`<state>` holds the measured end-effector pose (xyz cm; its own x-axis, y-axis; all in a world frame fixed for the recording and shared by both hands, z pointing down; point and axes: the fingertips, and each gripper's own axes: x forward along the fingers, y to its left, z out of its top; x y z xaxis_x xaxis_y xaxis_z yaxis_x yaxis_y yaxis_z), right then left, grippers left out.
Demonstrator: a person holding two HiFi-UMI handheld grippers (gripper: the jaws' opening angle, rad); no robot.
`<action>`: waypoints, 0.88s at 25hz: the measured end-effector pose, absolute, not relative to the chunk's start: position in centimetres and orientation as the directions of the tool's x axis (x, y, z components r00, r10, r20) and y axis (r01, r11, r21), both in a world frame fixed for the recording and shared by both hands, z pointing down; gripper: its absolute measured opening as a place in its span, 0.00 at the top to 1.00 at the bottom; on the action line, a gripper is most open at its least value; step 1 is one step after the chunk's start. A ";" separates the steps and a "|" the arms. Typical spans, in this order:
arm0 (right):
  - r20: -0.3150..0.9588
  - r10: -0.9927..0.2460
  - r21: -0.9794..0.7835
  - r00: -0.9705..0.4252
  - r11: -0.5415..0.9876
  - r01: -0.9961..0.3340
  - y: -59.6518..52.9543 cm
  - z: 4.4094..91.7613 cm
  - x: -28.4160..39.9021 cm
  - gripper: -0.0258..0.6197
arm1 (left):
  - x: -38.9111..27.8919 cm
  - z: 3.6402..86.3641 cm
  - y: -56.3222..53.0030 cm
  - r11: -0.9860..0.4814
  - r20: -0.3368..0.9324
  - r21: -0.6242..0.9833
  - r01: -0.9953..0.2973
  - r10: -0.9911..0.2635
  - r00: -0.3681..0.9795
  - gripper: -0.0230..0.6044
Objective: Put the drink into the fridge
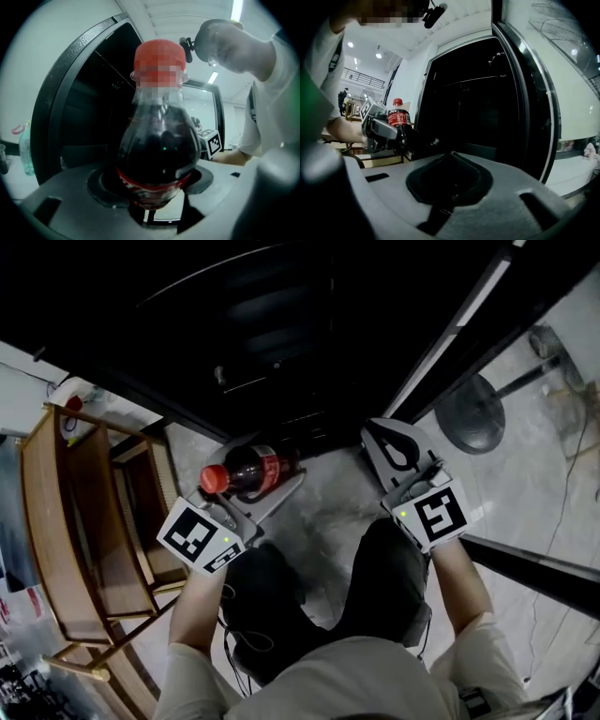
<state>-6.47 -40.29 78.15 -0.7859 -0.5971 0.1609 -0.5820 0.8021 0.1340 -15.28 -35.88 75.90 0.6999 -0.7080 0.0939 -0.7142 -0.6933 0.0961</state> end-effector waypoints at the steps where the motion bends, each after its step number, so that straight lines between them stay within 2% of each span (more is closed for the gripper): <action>1: 0.164 -0.599 0.127 -0.783 0.800 -0.586 -40.2 78.7 -6.4 0.96 | -15.1 76.0 -36.2 -0.692 0.085 0.091 -0.716 -0.711 0.698 0.49; 16: 0.138 -0.654 0.072 -0.744 0.755 -0.651 -37.4 78.6 -2.0 0.96 | -8.0 73.8 -47.8 -0.699 0.107 -0.040 -0.714 -0.714 0.692 0.49; 22: 0.154 -0.676 0.139 -0.721 0.737 -0.661 -36.2 77.5 -0.4 0.96 | -6.2 74.0 -53.9 -0.688 0.178 -0.056 -0.724 -0.720 0.671 0.49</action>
<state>-0.37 -36.22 77.55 -0.7208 -0.6758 0.1541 -0.6615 0.7371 0.1385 -6.18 -53.92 73.98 0.6705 -0.7202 0.1780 -0.7239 -0.6877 -0.0556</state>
